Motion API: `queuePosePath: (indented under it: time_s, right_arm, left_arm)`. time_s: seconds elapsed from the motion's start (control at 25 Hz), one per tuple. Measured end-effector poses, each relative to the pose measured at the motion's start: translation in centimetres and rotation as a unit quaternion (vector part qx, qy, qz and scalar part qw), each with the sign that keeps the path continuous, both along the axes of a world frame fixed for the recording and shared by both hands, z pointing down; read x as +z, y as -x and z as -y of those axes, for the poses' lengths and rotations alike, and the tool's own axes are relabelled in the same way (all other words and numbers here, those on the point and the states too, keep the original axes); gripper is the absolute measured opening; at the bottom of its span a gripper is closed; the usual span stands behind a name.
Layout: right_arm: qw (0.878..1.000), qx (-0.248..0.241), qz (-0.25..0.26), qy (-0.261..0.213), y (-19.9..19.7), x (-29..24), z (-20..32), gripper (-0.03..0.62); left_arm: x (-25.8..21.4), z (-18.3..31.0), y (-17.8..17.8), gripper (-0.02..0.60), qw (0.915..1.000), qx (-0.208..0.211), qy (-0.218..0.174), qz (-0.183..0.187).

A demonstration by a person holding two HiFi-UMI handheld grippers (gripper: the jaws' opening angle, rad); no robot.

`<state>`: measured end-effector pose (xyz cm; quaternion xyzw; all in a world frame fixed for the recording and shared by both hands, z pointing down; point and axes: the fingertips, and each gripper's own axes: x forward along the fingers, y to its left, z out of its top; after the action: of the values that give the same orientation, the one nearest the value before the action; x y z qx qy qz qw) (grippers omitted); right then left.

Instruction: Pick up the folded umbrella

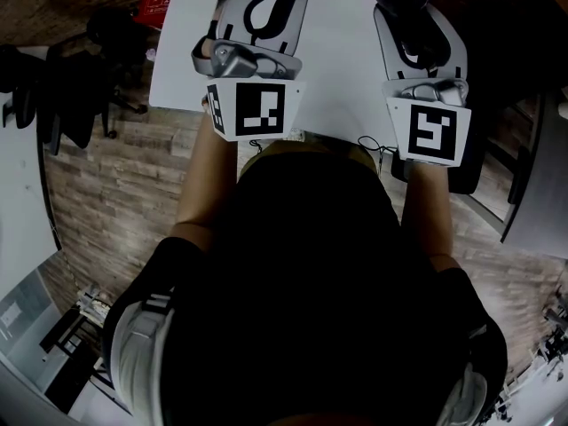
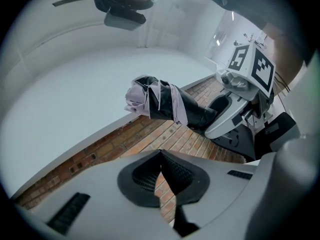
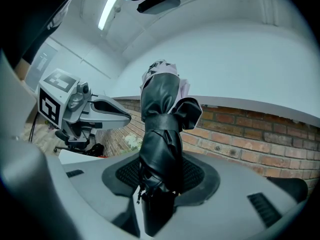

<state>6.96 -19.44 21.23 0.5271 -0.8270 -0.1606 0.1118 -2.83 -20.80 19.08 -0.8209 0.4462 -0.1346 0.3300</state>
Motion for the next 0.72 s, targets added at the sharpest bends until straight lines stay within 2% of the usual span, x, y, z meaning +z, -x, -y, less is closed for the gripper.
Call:
queuePosePath:
  time_s: [0.72]
  right_arm:
    - [1.0,0.016,-0.002,-0.008,-0.01,0.42,0.3,0.196]
  left_arm:
    - [-0.01,0.05,0.0,0.014,0.9999,0.011,-0.003,-0.003]
